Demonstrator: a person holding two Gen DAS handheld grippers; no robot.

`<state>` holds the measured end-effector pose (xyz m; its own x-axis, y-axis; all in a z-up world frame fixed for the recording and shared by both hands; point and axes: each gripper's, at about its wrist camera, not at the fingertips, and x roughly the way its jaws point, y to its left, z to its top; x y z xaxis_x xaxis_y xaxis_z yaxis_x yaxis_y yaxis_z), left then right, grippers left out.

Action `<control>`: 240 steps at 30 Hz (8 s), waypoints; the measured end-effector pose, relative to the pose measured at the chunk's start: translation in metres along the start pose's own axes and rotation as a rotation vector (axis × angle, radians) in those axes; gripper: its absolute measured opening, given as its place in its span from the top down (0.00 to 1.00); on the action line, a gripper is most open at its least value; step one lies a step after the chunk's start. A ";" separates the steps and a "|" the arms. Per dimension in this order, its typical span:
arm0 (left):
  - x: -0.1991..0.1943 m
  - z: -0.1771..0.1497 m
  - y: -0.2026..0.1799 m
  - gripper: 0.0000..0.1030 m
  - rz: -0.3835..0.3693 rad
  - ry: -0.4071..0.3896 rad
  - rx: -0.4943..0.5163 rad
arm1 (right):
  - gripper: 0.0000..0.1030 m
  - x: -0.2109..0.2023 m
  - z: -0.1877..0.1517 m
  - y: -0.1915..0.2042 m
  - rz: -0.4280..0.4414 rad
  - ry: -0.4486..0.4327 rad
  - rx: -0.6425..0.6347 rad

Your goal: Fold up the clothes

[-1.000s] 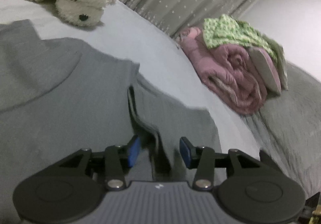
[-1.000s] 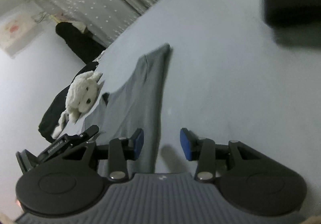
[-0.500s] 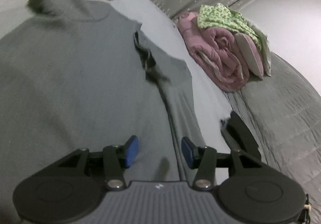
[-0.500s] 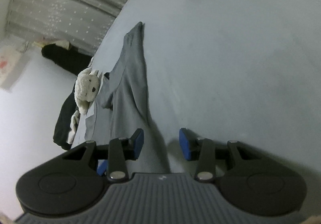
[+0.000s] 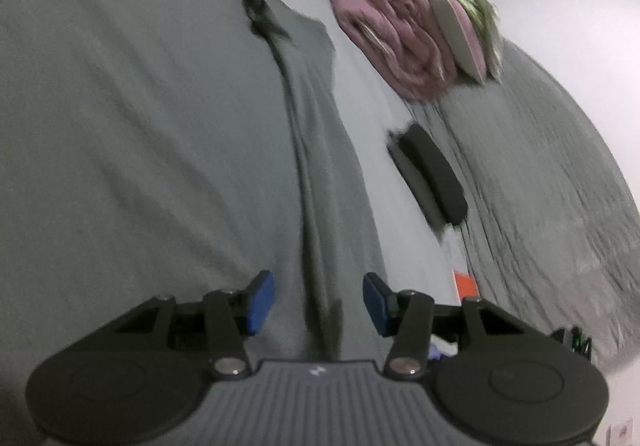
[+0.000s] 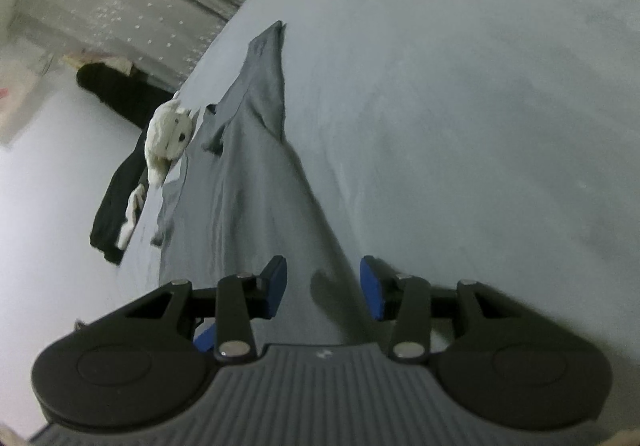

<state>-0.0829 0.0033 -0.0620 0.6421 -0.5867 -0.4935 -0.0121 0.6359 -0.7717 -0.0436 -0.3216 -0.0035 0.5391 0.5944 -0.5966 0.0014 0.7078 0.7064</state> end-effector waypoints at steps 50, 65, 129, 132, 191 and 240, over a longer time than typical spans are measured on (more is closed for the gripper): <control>0.020 -0.033 -0.020 0.73 -0.099 0.157 -0.002 | 0.38 -0.002 -0.074 0.015 -0.472 -0.288 -0.834; 0.011 0.019 -0.031 0.45 0.061 -0.001 0.123 | 0.33 -0.039 -0.057 0.036 -0.048 -0.088 -0.706; 0.158 0.269 0.027 0.97 0.229 -0.250 0.203 | 0.90 0.327 0.251 0.147 -0.471 -0.167 -0.461; 0.155 0.269 0.027 0.97 0.197 -0.282 0.206 | 0.91 0.321 0.250 0.149 -0.493 -0.212 -0.477; 0.180 0.256 0.013 0.81 0.075 -0.204 0.289 | 0.62 0.255 0.283 0.074 -0.151 -0.230 -0.432; 0.197 0.232 -0.019 0.79 -0.085 0.260 0.456 | 0.97 0.185 0.190 0.010 0.158 0.046 -0.308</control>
<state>0.2218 -0.0080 -0.0513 0.4147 -0.7135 -0.5647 0.4031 0.7004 -0.5890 0.2159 -0.2768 -0.0342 0.4740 0.7176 -0.5103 -0.3371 0.6832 0.6477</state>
